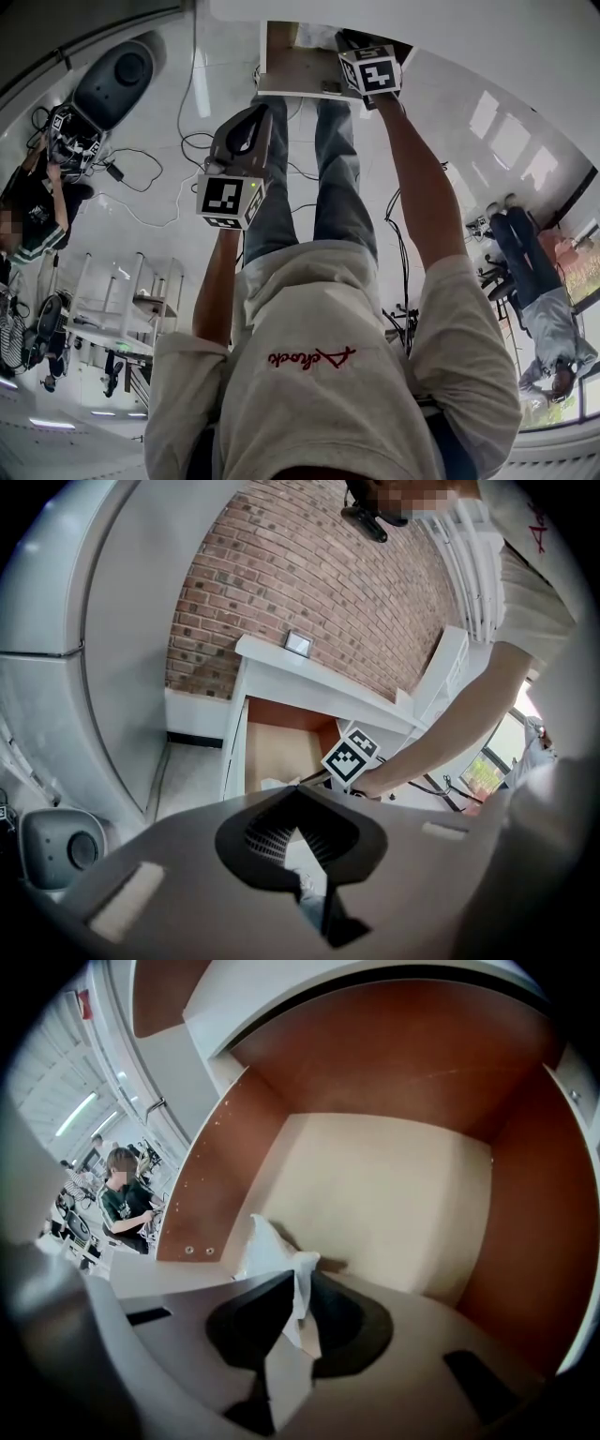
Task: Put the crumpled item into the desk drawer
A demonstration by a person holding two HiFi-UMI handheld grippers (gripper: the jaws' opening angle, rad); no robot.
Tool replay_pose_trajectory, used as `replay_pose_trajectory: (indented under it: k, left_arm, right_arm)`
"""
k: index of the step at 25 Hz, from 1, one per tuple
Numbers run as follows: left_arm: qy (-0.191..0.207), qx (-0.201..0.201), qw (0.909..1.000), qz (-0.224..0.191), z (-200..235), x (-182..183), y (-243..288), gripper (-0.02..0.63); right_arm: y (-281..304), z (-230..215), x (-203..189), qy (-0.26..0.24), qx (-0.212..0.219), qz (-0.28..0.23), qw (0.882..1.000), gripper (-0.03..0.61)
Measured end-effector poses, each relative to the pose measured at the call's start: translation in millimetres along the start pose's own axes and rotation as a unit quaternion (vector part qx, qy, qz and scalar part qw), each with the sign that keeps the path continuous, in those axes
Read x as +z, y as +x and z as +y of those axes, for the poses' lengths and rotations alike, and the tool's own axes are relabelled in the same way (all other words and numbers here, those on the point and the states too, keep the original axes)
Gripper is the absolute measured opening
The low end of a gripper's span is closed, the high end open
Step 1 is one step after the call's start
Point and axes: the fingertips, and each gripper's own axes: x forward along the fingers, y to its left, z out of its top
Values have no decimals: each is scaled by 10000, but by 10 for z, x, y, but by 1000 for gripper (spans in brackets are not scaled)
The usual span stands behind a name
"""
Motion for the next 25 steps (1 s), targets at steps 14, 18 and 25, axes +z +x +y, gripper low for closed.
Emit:
replay_pose_trajectory:
  k: [14,18,25]
  left_arm:
    - [-8,-12,10000,-66,-77,42,-2,8]
    - [2,-31,10000,-85,-107,57,21,8]
    - [49,-34,9999,-122,-127,105,72,8]
  right_arm:
    - [-271,-14,182,-50,-113,-478,9988,143]
    - [-404,42,287,-116,-89,-756,9970,126]
    - [-665,148,202,-81,-176,-1089,9939,32]
